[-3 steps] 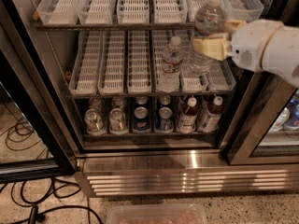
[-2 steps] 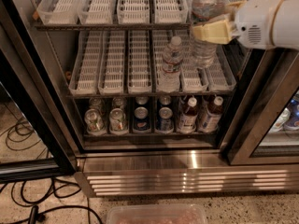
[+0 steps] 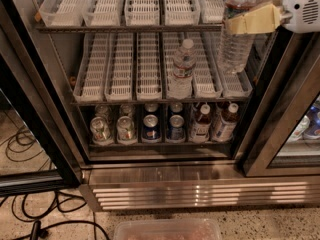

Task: Pick water bottle from middle shelf of fridge

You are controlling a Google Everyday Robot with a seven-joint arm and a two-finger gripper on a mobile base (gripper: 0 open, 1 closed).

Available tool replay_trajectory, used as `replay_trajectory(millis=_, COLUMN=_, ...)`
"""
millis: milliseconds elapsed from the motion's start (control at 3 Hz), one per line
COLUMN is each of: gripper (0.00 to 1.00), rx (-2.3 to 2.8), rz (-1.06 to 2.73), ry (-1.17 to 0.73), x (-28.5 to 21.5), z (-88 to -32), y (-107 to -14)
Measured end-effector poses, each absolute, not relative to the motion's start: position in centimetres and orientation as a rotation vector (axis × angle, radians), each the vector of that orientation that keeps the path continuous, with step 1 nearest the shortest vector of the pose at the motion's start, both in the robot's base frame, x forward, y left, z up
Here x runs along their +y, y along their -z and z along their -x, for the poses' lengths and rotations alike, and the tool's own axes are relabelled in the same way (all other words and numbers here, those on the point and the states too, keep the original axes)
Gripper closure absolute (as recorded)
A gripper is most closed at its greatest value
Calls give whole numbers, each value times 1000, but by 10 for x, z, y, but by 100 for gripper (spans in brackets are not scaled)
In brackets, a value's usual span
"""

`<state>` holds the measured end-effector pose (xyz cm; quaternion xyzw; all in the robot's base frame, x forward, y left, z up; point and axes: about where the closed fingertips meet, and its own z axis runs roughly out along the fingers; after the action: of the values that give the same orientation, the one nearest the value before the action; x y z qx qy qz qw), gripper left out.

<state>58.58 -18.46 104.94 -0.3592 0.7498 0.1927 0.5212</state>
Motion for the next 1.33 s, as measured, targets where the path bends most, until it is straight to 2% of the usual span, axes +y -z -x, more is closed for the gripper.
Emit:
replay_trajectory(millis=333, gripper=100, rx=1840, rz=939, ry=-527, x=-180, z=-568, y=-1040)
replay_trajectory(millis=1000, gripper=100, rx=1830, rz=952, ry=-518, x=-172, z=-556, y=-1022)
replay_trajectory(millis=1333, gripper=100, rx=1789, rz=934, ry=-481, x=-160, z=-524, y=-1001)
